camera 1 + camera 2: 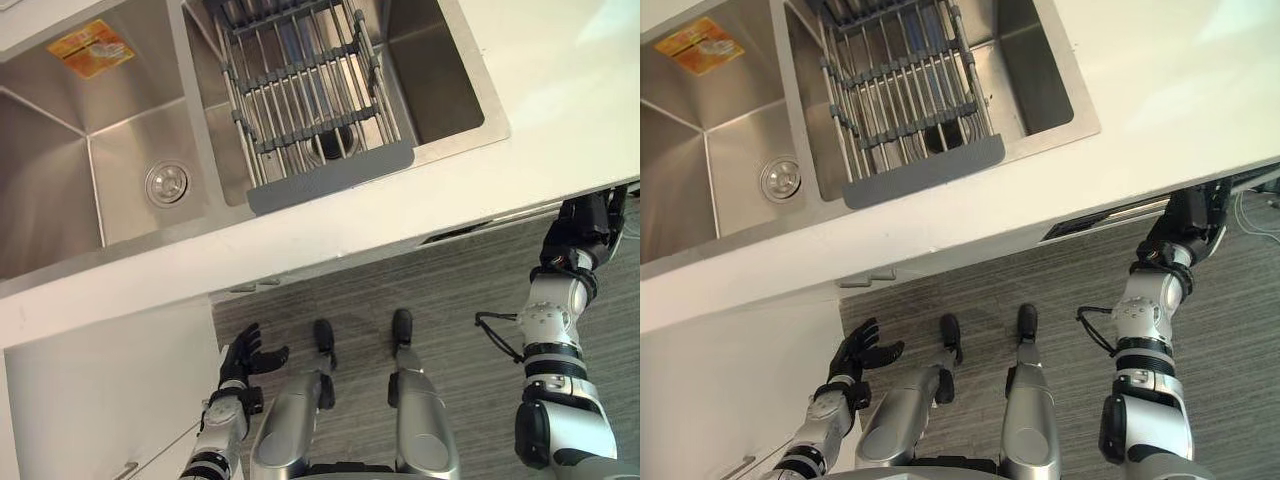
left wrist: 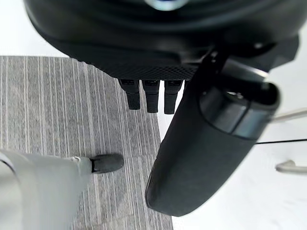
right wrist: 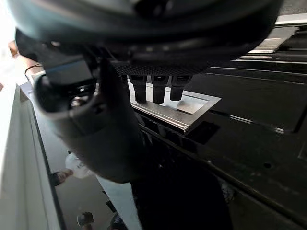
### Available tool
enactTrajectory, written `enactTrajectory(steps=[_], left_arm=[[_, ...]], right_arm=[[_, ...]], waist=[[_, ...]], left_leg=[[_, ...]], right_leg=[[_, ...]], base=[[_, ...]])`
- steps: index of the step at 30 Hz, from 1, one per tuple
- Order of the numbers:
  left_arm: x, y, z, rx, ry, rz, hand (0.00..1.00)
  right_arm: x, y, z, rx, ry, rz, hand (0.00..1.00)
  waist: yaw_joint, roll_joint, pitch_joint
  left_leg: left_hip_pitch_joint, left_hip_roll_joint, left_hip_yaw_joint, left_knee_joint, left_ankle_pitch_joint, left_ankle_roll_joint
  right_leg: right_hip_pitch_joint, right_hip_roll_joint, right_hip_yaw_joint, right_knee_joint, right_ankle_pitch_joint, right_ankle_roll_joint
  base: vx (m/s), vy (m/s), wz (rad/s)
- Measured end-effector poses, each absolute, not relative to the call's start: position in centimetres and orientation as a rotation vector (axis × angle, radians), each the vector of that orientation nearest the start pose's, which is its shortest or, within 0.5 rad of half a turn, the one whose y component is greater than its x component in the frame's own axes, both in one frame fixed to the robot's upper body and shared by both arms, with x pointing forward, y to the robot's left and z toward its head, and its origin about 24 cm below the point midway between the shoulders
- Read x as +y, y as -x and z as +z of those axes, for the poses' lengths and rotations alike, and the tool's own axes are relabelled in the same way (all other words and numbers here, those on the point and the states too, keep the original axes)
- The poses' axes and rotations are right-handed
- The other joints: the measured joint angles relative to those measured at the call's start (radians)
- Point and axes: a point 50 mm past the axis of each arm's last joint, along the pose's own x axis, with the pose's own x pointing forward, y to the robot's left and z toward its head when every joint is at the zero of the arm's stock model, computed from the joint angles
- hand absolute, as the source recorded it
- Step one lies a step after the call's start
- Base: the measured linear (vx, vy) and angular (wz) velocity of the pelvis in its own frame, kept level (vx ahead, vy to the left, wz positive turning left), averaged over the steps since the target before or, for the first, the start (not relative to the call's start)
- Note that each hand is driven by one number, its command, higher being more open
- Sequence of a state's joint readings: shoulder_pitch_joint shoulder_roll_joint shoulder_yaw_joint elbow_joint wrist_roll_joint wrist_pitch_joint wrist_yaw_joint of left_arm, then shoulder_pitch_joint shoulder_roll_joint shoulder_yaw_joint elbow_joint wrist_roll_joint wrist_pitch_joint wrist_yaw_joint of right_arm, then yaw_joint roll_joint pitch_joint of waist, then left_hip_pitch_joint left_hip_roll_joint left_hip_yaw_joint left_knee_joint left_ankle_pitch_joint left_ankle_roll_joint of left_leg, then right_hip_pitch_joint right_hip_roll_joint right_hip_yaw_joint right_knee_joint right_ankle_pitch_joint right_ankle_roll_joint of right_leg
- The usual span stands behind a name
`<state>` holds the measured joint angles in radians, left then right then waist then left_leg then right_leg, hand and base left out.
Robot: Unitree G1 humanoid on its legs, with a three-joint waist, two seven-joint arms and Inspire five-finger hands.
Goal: Walk over to the sink, pick up the cup, carry it to the dishwasher, place the cup inside the dishwasher, then close the dishwasher door
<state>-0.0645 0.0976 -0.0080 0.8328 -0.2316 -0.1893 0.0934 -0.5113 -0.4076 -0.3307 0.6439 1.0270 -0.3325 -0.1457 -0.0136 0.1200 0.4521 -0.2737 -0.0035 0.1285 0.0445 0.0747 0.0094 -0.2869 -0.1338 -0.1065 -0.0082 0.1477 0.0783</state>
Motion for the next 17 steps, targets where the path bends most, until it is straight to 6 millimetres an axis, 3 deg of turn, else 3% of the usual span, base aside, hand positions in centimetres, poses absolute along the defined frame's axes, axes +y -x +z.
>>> enactTrajectory(steps=[5,7,9,11,13,15,17], left_arm=[[18.7,-20.3,-10.2,0.581,0.073,0.200,0.90],[18.7,-20.3,-10.2,0.582,0.061,0.194,0.90],[18.9,-20.3,-10.2,0.588,0.054,0.195,0.90],[19.4,-19.8,-10.4,0.605,0.040,0.203,0.90],[20.0,-19.2,-10.6,0.616,0.039,0.223,0.90],[21.1,-18.3,-10.9,0.638,0.020,0.251,0.90],[22.1,-17.5,-11.1,0.655,0.000,0.273,0.90]], right_arm=[[-32.6,-31.0,8.2,-0.242,-0.621,-0.616,0.90],[-32.1,-30.4,6.4,-0.140,-0.499,-0.585,0.90],[-30.9,-29.1,3.3,-0.002,-0.393,-0.553,0.90],[-28.4,-26.2,-1.7,0.216,-0.259,-0.515,0.90],[-27.1,-23.8,-4.6,0.344,-0.207,-0.503,0.90],[-26.0,-19.9,-7.9,0.500,-0.135,-0.493,0.90],[-25.7,-17.4,-9.7,0.604,-0.091,-0.494,0.90]], waist=[[0.000,-0.002,0.000],[0.000,-0.007,-0.003],[0.001,-0.019,-0.010],[0.006,-0.049,-0.046],[0.012,-0.072,-0.079],[0.010,-0.105,-0.129],[0.005,-0.130,-0.165]], left_leg=[[0.025,0.004,-0.017,-0.018,0.014,-0.009],[0.035,0.007,-0.026,-0.026,0.018,-0.014],[0.059,0.012,-0.041,-0.040,0.021,-0.019],[0.093,0.016,-0.062,-0.063,0.021,-0.024],[0.116,0.016,-0.070,-0.082,0.021,-0.026],[0.157,0.010,-0.089,-0.116,0.020,-0.027],[0.182,0.004,-0.095,-0.132,0.019,-0.025]], right_leg=[[0.030,0.006,-0.020,-0.013,0.001,-0.006],[0.041,0.009,-0.032,-0.013,-0.001,-0.004],[0.067,0.014,-0.049,-0.013,-0.012,-0.001],[0.102,0.018,-0.073,-0.012,-0.033,-0.003],[0.121,0.018,-0.086,-0.012,-0.046,-0.001],[0.159,0.014,-0.107,-0.012,-0.064,0.003],[0.182,0.008,-0.115,-0.013,-0.075,0.007]], base=[[-0.01,-0.013,0.10],[0.04,-0.019,0.14],[0.07,-0.025,0.25],[0.11,-0.029,0.27],[0.14,-0.016,0.19],[0.17,0.000,0.25],[0.12,0.017,0.16]])
